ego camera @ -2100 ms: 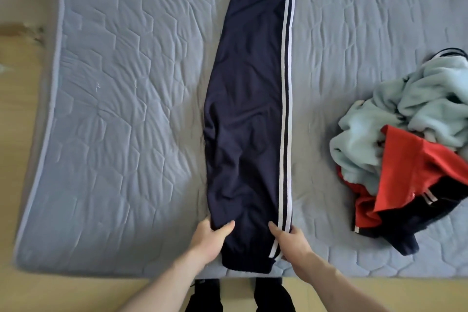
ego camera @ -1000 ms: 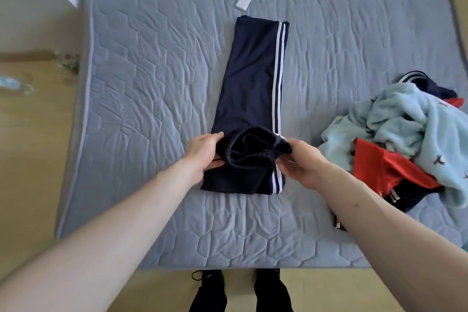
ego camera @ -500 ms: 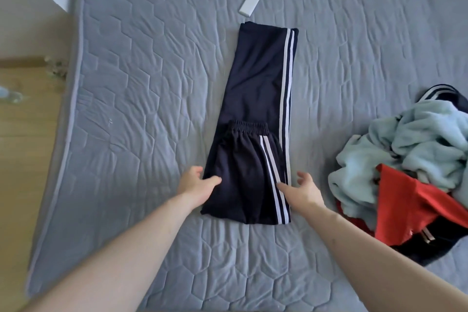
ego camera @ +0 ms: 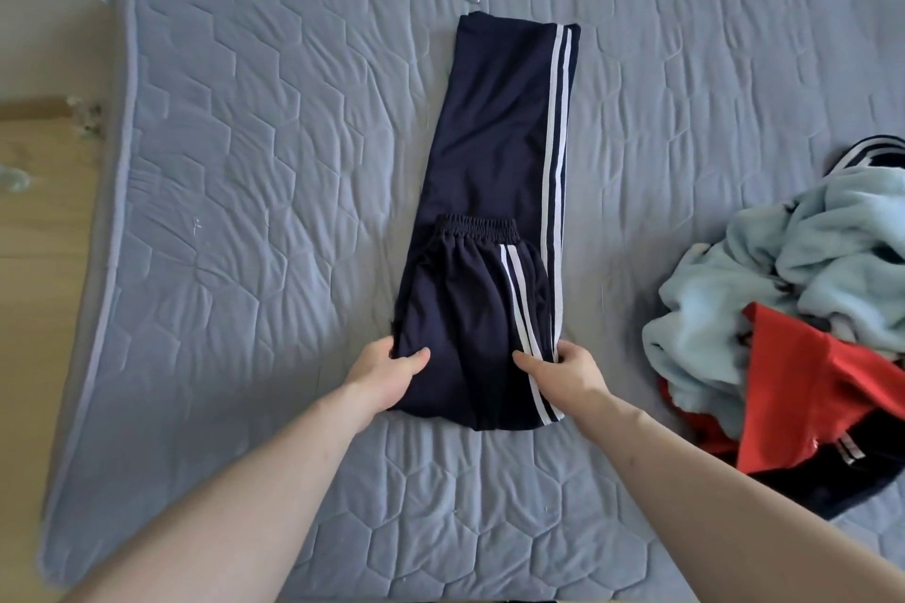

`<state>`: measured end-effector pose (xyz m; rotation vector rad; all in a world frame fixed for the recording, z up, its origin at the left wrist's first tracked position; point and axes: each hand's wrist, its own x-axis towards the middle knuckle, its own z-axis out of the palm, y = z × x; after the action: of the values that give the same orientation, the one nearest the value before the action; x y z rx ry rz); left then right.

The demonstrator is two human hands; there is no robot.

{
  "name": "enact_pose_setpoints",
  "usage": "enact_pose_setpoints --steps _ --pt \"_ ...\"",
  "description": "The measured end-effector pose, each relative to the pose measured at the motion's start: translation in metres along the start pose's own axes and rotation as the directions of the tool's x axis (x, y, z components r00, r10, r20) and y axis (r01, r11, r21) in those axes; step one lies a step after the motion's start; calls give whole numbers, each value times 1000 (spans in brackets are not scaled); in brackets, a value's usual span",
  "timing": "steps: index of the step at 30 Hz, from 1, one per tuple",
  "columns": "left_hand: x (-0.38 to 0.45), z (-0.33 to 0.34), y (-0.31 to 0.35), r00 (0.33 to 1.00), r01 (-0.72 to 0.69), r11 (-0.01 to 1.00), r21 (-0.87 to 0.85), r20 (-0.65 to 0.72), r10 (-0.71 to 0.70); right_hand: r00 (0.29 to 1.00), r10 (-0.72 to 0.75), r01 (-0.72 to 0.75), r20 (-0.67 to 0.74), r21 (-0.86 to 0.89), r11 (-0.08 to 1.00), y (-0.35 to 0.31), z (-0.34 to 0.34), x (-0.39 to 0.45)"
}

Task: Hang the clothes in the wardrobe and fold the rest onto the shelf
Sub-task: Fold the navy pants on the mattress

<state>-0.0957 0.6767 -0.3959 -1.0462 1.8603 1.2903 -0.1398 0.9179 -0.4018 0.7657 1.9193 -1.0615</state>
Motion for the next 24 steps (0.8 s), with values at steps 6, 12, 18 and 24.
enact_pose_setpoints --steps 6,12,18,24 --pt "-35 8 -3 999 -24 1000 10 -26 24 1000 -17 16 22 74 997 5 -7 -31" --pt "-87 26 -51 997 81 985 152 6 -83 995 79 -73 65 -99 992 52 -5 -80" --pt "-157 29 -102 952 200 882 426 128 -277 941 286 -231 183 -275 933 111 -10 -147" --pt "-203 5 -101 787 217 702 678 304 -537 781 509 -254 361 -562 787 130 -29 -199"
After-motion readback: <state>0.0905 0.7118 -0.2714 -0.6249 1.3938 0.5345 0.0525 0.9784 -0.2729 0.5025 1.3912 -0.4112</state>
